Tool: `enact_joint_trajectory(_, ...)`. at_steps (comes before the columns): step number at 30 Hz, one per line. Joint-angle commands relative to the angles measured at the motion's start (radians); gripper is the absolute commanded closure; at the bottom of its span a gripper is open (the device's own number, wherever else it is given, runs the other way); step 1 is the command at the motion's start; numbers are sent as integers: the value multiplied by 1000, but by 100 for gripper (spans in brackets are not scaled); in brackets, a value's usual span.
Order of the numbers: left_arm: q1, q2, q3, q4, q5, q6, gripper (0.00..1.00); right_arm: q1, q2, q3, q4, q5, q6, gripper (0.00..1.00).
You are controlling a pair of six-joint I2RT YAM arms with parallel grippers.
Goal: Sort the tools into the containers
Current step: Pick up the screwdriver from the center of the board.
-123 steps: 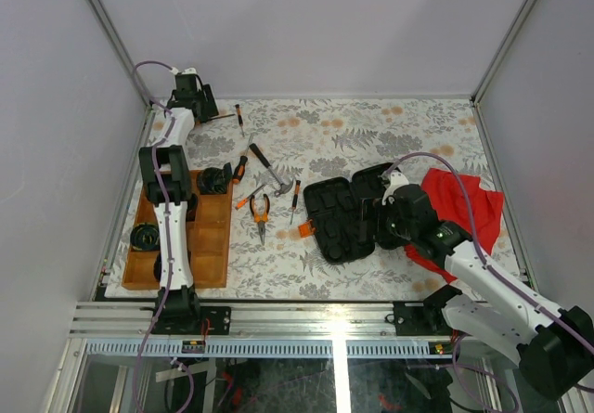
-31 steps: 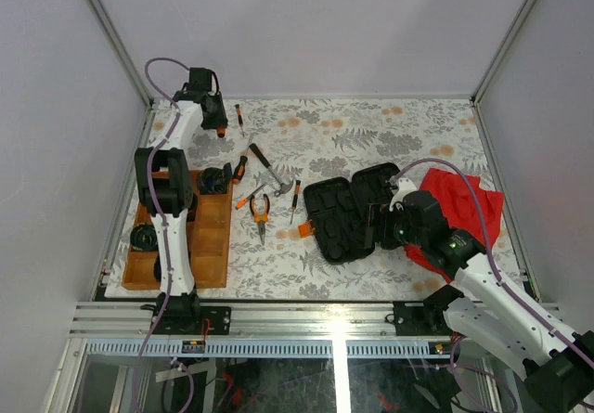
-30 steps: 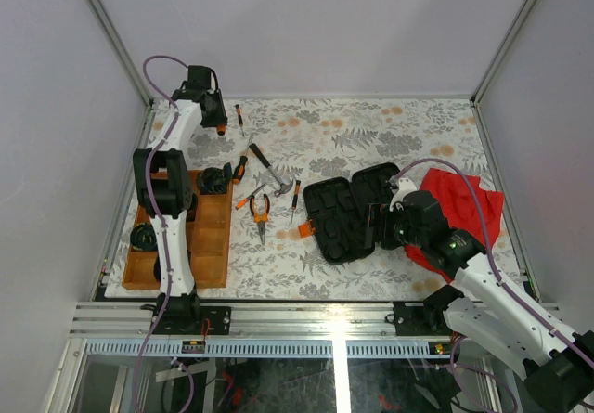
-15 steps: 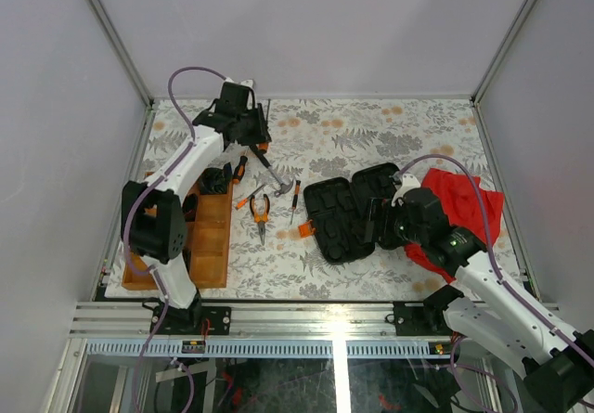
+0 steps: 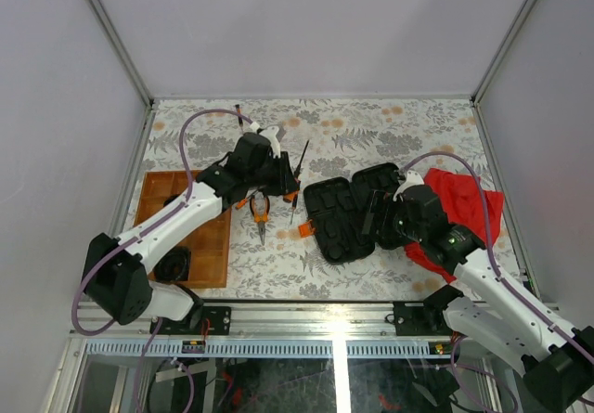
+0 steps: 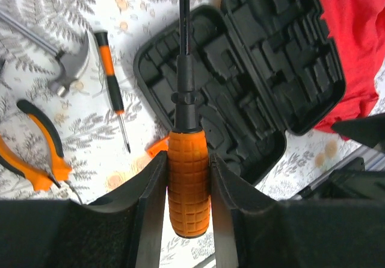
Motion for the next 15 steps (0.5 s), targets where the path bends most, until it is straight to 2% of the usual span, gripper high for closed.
enact_joint_trajectory(1, -42, -61, -72, 94, 21, -35, 100, -4, 15, 0, 80, 6, 86, 1)
enact_joint_trajectory(6, -98, -79, -70, 84, -9, -29, 100, -4, 3, -21, 106, 44, 158, 1)
enact_joint_trajectory(15, -110, -77, -76, 103, -7, -6, 100, -3, -51, -57, 54, 191, 249, 1)
